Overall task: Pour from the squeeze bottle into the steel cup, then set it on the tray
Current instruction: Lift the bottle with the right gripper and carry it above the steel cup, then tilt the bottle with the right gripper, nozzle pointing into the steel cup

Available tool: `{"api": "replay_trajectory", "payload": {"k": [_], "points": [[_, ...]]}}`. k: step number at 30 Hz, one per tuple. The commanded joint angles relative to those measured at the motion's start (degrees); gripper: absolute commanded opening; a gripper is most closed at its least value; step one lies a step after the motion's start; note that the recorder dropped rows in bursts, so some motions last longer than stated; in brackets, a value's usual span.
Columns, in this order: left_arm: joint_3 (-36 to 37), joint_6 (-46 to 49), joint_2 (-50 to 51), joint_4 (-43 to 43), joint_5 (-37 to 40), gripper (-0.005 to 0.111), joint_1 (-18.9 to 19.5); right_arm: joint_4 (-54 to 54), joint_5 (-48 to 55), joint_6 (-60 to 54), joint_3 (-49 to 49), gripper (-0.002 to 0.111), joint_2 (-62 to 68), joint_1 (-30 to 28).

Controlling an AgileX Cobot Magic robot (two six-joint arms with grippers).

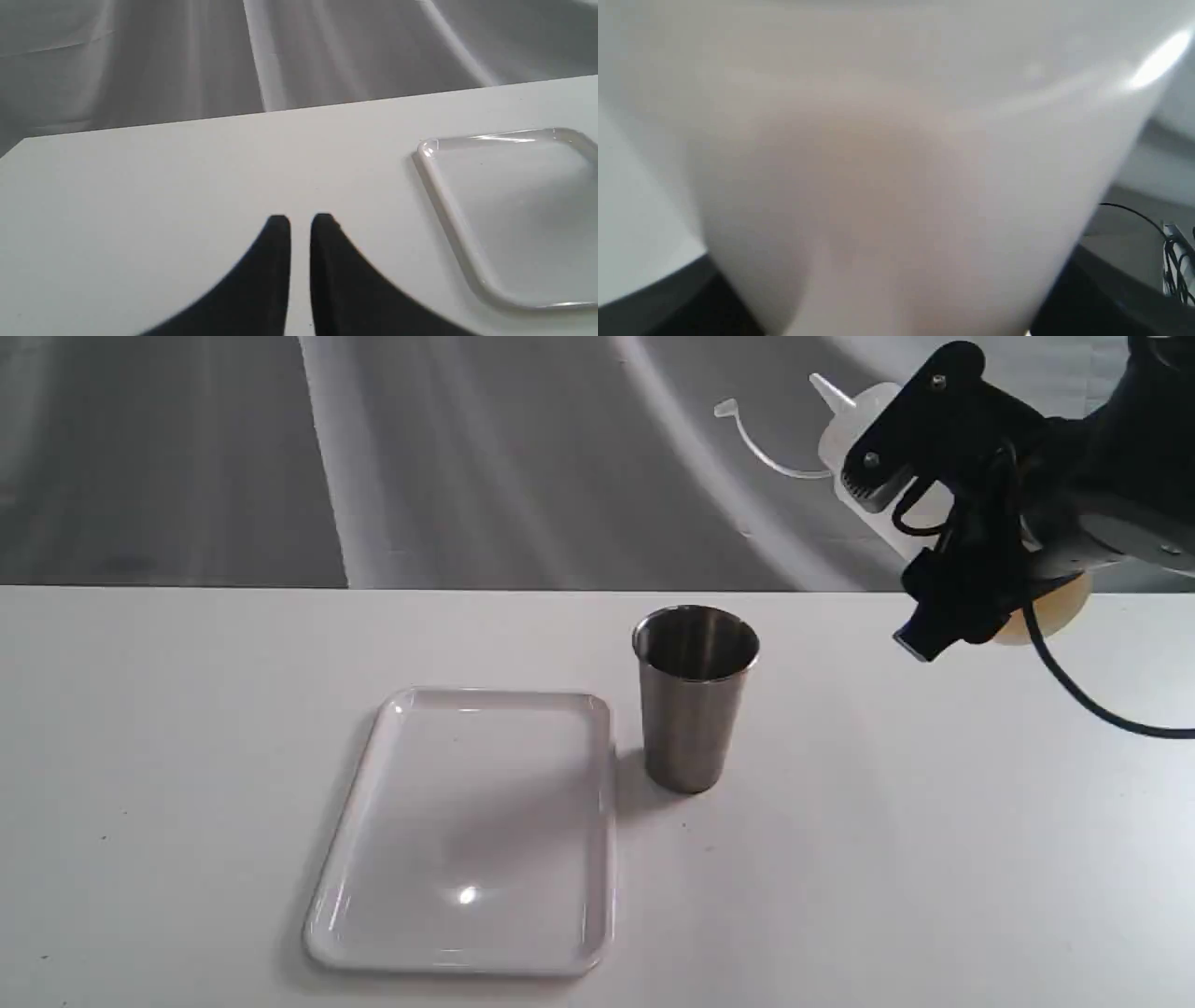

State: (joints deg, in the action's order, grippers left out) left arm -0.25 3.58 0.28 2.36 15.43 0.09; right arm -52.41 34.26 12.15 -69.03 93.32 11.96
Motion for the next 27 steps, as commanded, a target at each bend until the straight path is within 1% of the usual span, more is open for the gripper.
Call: {"api": "replay_trajectory", "payload": {"k": [1, 8, 15, 23, 27], "points": [[0.3, -0.1, -0.3, 0.1, -0.4, 0.008, -0.1, -1.6, -0.7, 0.5, -0.1, 0.016, 0.6, 0.2], [0.3, -0.1, -0.3, 0.1, -0.4, 0.008, -0.1, -5.7, -1.3, 0.5, -0.1, 0.016, 4.7, 1.3], [0.3, -0.1, -0.3, 0.1, -0.4, 0.008, -0.1, -12.1, -1.3, 0.5, -0.1, 0.016, 9.4, 1.9], [0.3, -0.1, -0.3, 0.1, -0.4, 0.008, -0.1, -20.5, -0.5, 6.0, -0.1, 0.016, 10.9, 2.1], [0.3, -0.1, -0.3, 0.1, -0.4, 0.008, -0.1, -24.6, 1.0, 8.3, -1.8, 0.016, 11.0, 2.1]]}}
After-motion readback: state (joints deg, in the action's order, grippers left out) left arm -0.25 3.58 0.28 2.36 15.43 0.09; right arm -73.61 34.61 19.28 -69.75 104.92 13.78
